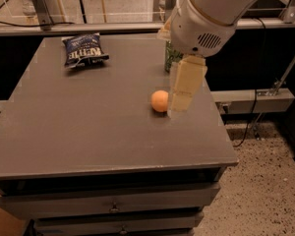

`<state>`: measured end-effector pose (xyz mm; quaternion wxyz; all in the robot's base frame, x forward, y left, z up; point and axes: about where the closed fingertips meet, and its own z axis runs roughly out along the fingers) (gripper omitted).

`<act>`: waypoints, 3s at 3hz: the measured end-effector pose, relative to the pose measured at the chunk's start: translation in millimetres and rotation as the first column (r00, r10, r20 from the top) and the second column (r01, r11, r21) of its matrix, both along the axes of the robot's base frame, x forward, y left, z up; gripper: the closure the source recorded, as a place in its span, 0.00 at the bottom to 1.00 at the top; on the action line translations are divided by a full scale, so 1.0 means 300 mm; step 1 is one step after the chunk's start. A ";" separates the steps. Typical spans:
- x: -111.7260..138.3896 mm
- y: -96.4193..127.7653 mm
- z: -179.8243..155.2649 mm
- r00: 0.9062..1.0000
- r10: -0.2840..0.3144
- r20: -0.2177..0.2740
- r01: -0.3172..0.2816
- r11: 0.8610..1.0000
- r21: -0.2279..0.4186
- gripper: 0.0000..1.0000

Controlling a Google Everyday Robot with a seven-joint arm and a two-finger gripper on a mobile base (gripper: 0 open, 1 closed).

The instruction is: Move blue chip bag near green can

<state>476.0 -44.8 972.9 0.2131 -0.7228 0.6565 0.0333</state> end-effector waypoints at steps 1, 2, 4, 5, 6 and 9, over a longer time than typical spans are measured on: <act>0.012 0.003 -0.012 1.000 0.014 0.002 -0.014 1.000 -0.006 0.00; 0.102 0.064 -0.017 0.998 0.053 0.014 -0.054 0.997 0.059 0.00; 0.367 0.213 -0.078 0.993 0.097 0.062 -0.105 0.982 0.157 0.00; 0.471 0.293 -0.105 0.992 0.074 0.099 -0.092 0.978 0.188 0.00; 0.558 0.382 -0.128 0.992 0.013 0.128 -0.038 0.980 0.196 0.00; 0.801 0.570 -0.219 0.977 -0.209 0.035 0.191 0.943 0.273 0.00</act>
Offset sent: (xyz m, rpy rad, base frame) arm 0.0754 0.0426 -0.0133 0.1604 -0.0074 0.1033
